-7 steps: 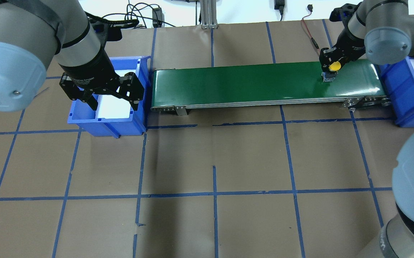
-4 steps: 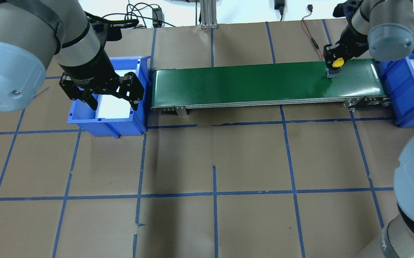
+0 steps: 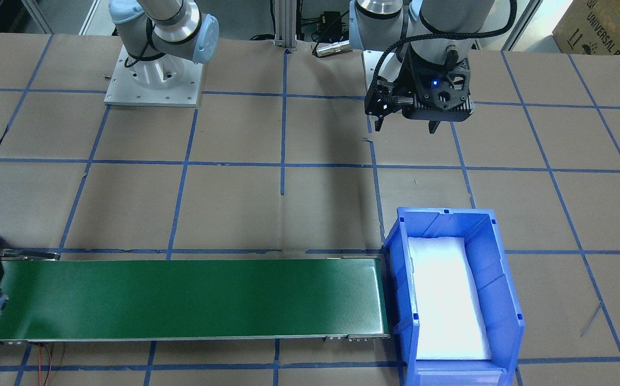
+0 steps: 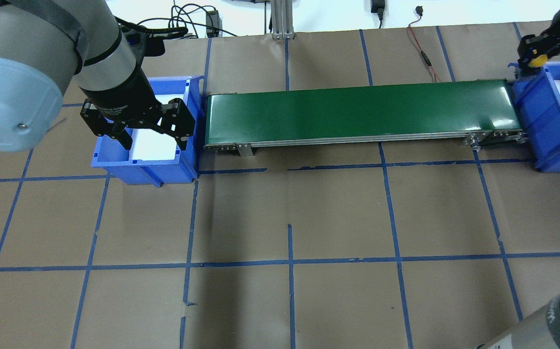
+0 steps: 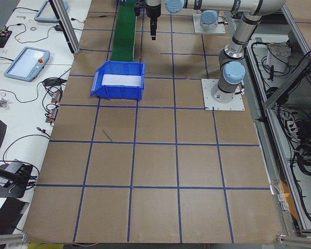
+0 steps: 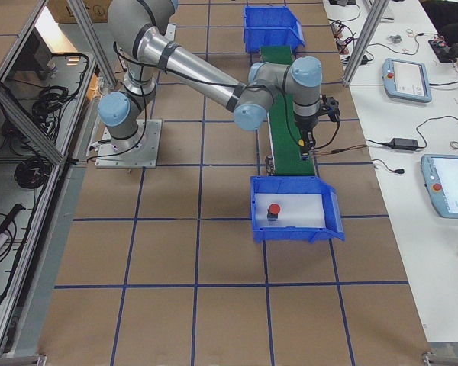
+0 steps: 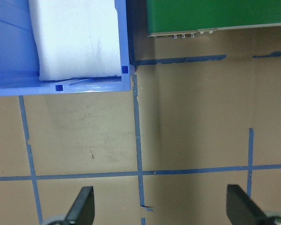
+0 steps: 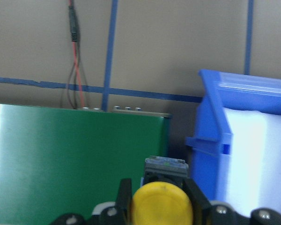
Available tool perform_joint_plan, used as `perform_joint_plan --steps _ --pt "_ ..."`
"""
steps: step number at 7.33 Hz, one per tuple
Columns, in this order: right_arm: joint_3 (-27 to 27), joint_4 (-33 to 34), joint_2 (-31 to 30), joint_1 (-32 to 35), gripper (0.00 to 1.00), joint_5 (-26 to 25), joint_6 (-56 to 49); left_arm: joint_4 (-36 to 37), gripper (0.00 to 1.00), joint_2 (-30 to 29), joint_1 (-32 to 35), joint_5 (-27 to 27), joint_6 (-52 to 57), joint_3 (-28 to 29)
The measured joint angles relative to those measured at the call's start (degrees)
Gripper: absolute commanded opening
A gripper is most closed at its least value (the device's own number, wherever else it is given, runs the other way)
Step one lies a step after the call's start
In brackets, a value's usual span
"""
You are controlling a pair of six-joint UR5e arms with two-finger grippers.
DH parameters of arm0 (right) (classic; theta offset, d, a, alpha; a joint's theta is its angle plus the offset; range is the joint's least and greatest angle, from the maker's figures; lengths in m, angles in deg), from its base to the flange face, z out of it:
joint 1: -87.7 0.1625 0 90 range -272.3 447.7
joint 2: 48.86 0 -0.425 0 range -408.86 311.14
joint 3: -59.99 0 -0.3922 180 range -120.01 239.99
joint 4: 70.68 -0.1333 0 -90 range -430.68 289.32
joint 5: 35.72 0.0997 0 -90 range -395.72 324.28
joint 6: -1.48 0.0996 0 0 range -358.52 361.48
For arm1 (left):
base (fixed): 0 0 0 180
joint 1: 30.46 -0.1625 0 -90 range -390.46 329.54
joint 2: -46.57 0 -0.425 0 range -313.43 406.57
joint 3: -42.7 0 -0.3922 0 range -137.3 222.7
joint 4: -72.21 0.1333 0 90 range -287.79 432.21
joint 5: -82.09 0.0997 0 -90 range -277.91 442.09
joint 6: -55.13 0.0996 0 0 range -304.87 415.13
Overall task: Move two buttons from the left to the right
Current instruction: 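Place the yellow button into the far blue bin and release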
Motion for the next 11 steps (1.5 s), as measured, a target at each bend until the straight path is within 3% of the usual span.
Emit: perform_joint_plan --steps 3,8,9,10,11 --pt "-0.1 0.3 0.0 -10.4 0.41 7.2 -9.4 0.0 1.0 0.0 0.0 0.0 0.0 -0.1" --pt "0.2 5.9 9.3 -13.0 0.47 10.3 -11.5 0.1 1.0 0.0 0.1 0.0 0.0 -0.7" --pt "0.4 5.9 10.0 -13.0 0.53 10.3 -11.5 0.1 1.0 0.0 0.1 0.0 0.0 -0.8" --pt "0.5 6.0 10.3 -13.0 0.71 10.3 -11.5 0.1 1.0 0.1 0.1 0.0 0.0 -0.8" --pt "0.7 6.0 10.5 -13.0 0.75 10.3 -11.5 0.1 1.0 0.1 0.1 0.0 0.0 -0.8"
